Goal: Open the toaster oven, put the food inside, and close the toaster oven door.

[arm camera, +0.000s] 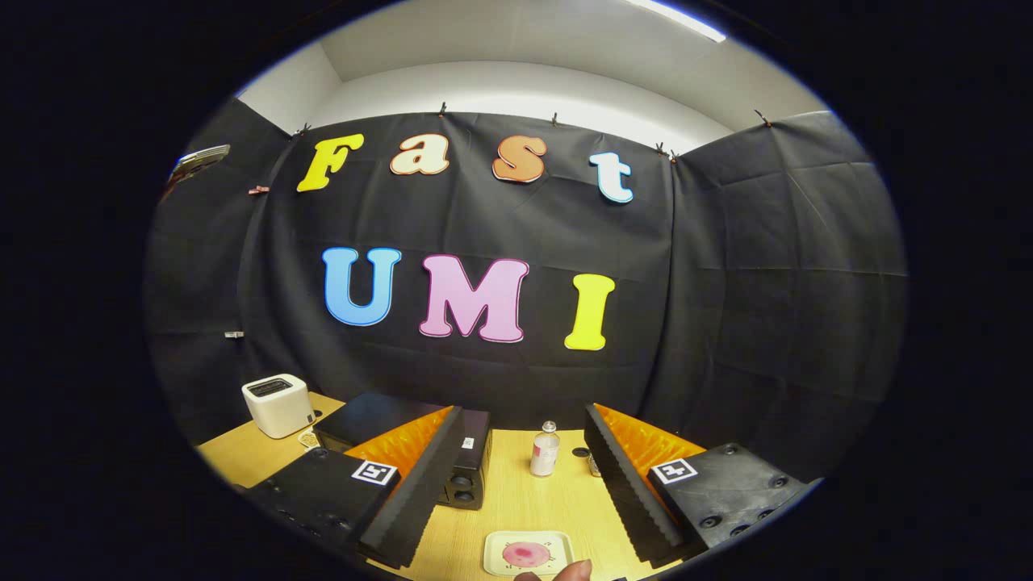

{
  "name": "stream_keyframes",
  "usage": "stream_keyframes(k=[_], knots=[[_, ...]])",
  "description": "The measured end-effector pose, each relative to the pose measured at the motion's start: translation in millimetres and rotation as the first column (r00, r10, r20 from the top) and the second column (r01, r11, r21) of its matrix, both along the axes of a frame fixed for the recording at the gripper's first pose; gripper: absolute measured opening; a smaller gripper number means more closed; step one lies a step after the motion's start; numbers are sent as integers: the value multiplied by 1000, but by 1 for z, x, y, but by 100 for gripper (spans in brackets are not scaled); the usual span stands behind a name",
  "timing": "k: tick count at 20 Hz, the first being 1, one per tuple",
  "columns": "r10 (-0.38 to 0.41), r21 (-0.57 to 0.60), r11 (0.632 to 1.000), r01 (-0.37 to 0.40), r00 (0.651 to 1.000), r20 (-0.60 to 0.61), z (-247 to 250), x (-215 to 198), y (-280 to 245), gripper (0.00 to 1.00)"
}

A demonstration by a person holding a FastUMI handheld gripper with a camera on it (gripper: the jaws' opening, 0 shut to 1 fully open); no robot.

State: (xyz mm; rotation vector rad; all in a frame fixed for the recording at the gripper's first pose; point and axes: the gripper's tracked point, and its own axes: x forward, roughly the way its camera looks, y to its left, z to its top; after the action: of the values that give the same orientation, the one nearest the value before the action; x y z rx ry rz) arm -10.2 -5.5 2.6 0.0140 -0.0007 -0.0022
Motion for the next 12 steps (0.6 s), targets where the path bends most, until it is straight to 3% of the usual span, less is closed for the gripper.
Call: stream_keyframes(k=[12], knots=[[59, 13, 998, -59, 998, -12, -5, 0, 37, 98]])
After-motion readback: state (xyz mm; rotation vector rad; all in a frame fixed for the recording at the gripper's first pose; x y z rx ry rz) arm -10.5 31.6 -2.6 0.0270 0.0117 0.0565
